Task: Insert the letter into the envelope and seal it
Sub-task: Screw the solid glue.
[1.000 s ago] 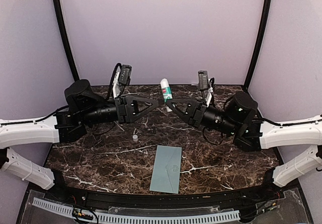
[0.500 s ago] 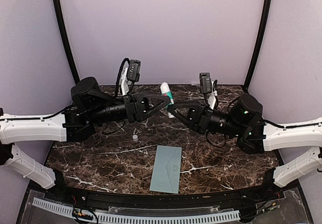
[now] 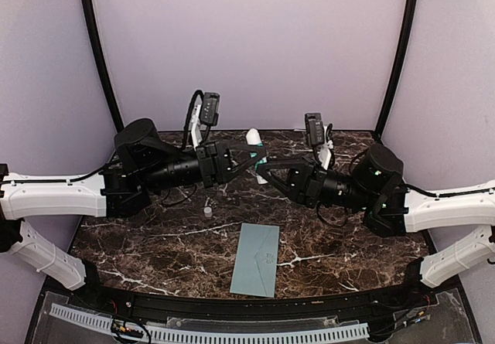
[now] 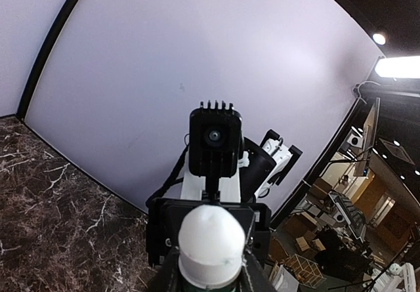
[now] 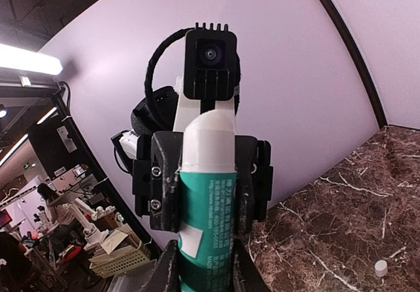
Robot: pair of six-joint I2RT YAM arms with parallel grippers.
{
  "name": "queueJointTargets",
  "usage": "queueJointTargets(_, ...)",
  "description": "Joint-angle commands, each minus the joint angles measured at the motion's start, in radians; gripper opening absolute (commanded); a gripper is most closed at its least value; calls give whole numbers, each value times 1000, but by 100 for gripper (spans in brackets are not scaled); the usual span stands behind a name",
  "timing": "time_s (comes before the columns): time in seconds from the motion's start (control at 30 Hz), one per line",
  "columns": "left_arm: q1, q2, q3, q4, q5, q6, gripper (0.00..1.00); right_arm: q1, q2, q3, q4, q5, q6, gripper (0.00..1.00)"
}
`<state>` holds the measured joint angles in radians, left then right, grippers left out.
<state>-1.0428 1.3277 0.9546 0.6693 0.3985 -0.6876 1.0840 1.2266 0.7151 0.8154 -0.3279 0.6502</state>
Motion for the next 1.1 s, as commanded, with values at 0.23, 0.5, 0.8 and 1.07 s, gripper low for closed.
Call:
queueJointTargets(0.23, -6, -20, 27, -26, -21, 5, 0, 6, -18, -15, 9, 30, -9, 19)
queueJointTargets(0.5, -6, -45, 18, -39, -19, 12, 0, 2, -73, -60, -10, 22, -28, 59)
queueJointTargets(0.8, -5, -45, 27, 12, 121, -3, 0, -13, -74, -22, -58, -229, -30, 56)
queueJointTargets(1.07, -5, -30, 33, 44, 179, -35, 0, -13, -41, 11, -41, -283, -23, 35)
